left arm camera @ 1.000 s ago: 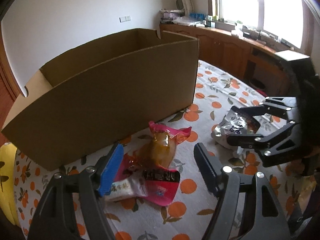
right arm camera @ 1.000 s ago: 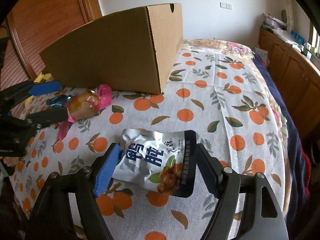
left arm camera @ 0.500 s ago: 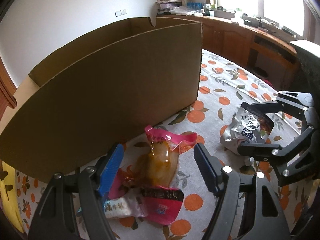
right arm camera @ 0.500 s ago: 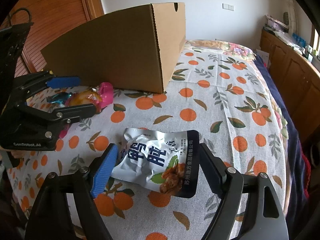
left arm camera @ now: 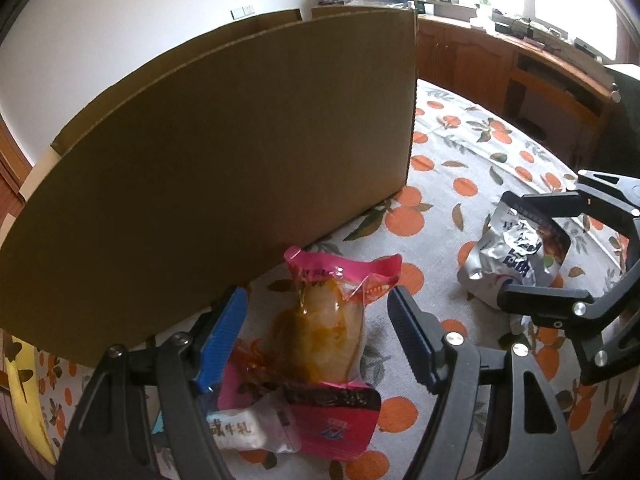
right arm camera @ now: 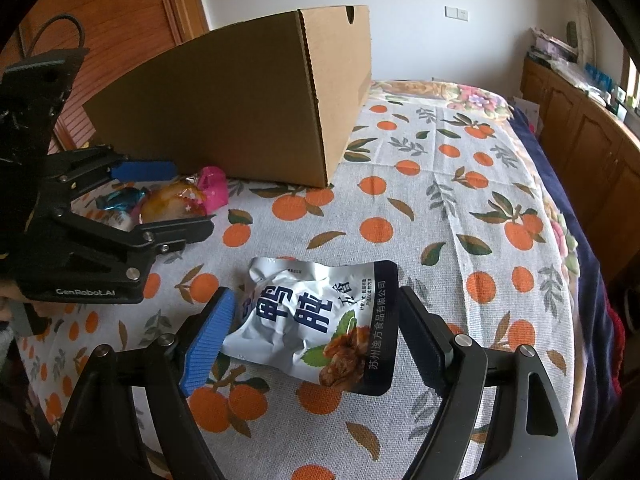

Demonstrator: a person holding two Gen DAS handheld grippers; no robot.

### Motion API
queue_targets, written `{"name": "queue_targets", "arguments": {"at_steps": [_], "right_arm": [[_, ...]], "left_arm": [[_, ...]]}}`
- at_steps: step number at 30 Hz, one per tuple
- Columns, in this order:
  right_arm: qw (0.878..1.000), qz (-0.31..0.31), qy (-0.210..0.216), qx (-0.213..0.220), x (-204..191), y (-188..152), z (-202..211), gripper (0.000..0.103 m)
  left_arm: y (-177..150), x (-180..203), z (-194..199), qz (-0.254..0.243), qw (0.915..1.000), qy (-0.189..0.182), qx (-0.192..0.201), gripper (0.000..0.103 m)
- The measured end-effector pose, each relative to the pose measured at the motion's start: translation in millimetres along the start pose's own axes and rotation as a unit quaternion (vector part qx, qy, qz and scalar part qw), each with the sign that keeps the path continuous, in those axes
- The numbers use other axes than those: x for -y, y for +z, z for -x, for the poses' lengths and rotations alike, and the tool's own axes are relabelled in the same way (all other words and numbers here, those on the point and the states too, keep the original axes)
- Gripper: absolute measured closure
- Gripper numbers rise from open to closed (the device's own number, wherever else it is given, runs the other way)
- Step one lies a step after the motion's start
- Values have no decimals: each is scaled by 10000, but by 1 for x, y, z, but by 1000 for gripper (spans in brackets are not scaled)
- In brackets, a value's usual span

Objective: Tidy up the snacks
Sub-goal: 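Grasp the red-pink sausage pack with the left tool while the right tool grips the white duck-neck pouch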

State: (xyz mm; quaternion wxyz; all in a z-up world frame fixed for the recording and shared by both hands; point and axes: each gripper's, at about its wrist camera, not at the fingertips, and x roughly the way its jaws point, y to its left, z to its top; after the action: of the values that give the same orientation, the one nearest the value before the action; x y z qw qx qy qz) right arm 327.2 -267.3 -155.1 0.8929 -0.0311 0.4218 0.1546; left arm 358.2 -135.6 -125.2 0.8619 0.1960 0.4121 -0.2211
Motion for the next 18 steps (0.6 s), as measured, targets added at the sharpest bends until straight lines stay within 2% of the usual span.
{"name": "queue_targets", "arguments": {"at_steps": [8,10,14,18], "right_arm": [[10000,41,-40,-13,-1,0,-1,19],[10000,62,-63,-19,-2,0,-1,19],[9999,80,-83,-23,-4,-1,-1,19],[9999,103,-111,-31,-4,-1,-2,19]], "left_arm": [[-3,-3,-5,91,9998,-70,-141,30],[-2,-6,-5,140,9998,-91,-93,35],[-7,-8,1,96,9999,-69,63,57],[-9,-3,7,-1,9999,-80,82,60]]}}
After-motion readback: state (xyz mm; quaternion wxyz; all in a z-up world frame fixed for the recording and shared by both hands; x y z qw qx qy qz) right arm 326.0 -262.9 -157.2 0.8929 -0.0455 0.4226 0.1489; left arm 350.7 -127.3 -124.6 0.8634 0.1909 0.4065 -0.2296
